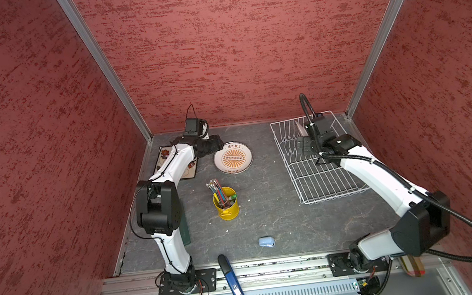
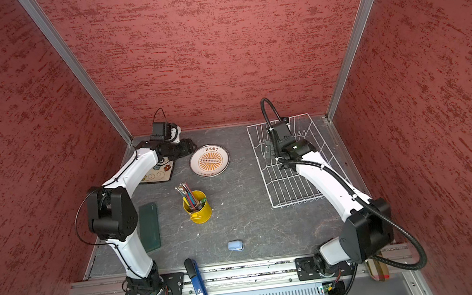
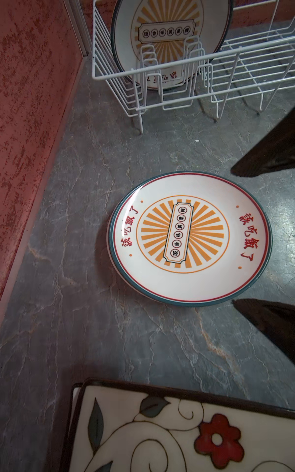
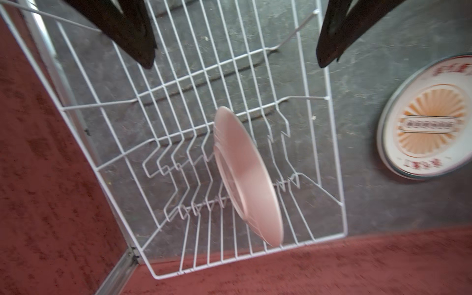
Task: Unload the plates from the dish rack
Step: 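Lower the open right gripper into the rack beside the next standing plate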
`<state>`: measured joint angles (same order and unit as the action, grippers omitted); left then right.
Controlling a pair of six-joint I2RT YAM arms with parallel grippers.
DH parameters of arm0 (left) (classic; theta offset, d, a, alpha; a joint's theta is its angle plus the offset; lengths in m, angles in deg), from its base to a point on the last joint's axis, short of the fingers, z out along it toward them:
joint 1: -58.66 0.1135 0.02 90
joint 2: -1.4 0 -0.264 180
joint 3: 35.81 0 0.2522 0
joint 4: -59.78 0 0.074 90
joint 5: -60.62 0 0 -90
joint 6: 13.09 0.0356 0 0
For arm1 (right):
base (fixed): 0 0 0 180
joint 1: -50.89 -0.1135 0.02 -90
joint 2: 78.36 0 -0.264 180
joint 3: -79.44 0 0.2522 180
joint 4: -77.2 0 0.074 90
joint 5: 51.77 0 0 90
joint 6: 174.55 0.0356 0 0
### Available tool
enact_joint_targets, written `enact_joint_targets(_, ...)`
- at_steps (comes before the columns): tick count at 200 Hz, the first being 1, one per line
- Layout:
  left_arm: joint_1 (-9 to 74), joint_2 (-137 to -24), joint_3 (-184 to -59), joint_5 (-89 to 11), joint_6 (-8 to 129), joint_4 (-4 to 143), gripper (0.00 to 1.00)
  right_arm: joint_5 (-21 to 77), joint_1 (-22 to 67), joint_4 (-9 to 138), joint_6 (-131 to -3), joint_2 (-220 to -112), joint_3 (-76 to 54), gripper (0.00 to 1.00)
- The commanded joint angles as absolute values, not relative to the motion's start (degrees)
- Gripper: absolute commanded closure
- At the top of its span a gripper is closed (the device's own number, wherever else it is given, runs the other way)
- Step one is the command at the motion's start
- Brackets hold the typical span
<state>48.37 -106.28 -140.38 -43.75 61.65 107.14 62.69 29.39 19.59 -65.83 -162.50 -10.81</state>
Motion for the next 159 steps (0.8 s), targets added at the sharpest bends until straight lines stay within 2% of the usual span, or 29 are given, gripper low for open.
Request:
enact_joint_targets(1,47.9,-104.8,-142.6,-46.5,60.9,108.2,0.24,69.3,28.9,15.2,-69.0,-165.0,-13.1,0.01)
enact_joint_targets(83,47.7,-101.1,-138.4,-55.4,54.9,103.9,0.23,75.4,28.5,14.6,-73.1,-176.9,-19.6,0.02)
enact_joint_targets(121,46.2,-101.1,-137.7,-57.6,53.2,102.4,0.23,78.6,28.2,14.6,-73.7,-181.8,-23.0,0.07)
enact_joint_targets(159,44.8,-102.0,-137.3,-61.4,50.2,99.2,0.23,80.6,28.0,16.9,-75.9,-184.6,-24.0,0.17)
